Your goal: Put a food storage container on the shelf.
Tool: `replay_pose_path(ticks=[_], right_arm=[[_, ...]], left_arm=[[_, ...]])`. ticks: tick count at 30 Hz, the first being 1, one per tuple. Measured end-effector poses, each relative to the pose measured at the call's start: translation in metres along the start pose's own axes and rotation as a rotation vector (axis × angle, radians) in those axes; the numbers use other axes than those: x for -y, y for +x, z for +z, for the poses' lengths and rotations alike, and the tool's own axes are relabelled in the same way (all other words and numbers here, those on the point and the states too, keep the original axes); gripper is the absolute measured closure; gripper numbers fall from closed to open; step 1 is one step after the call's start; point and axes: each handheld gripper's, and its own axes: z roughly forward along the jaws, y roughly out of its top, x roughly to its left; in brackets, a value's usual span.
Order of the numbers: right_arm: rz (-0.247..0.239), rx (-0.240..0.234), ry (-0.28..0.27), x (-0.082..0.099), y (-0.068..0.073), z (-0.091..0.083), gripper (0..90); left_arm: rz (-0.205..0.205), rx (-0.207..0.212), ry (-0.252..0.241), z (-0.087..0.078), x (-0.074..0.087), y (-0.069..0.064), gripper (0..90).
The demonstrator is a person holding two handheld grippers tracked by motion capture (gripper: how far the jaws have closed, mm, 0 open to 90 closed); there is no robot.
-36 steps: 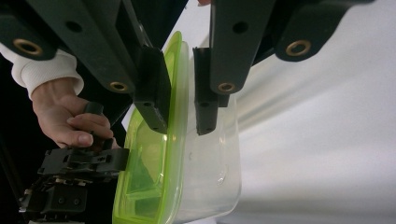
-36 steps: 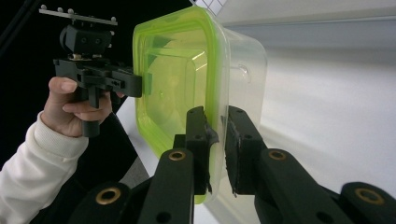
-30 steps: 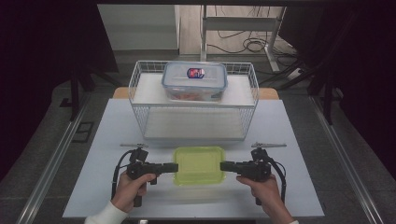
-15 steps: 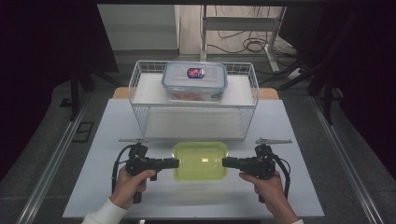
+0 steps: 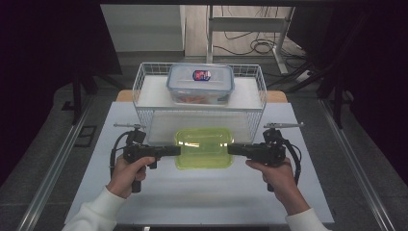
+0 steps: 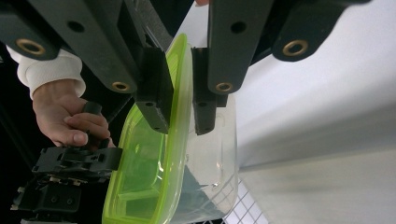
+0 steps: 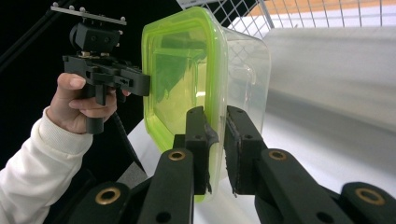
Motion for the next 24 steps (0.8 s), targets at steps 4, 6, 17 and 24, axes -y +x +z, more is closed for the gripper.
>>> replay_pose_path(ticks=[4,6,17,24], right_arm=[[-0.012,0.007,-0.003,-0.010,0.002,-0.001,80.0],[-0.011,0.004,-0.008,-0.015,0.002,-0.001,80.0],[-0.010,0.004,-0.049,-0.045,0.006,-0.008,80.3],[-0.009,-0.003,-0.067,-0.064,0.008,-0.015,80.3]], left_arm=[[0.007,-0.007,-0.007,-0.003,-0.009,-0.004,79.4],[0.015,-0.010,-0.009,-0.004,-0.014,-0.006,79.4],[0.066,-0.031,-0.012,-0.010,-0.055,-0.022,79.5],[0.086,-0.025,-0.006,-0.013,-0.076,-0.029,79.5]])
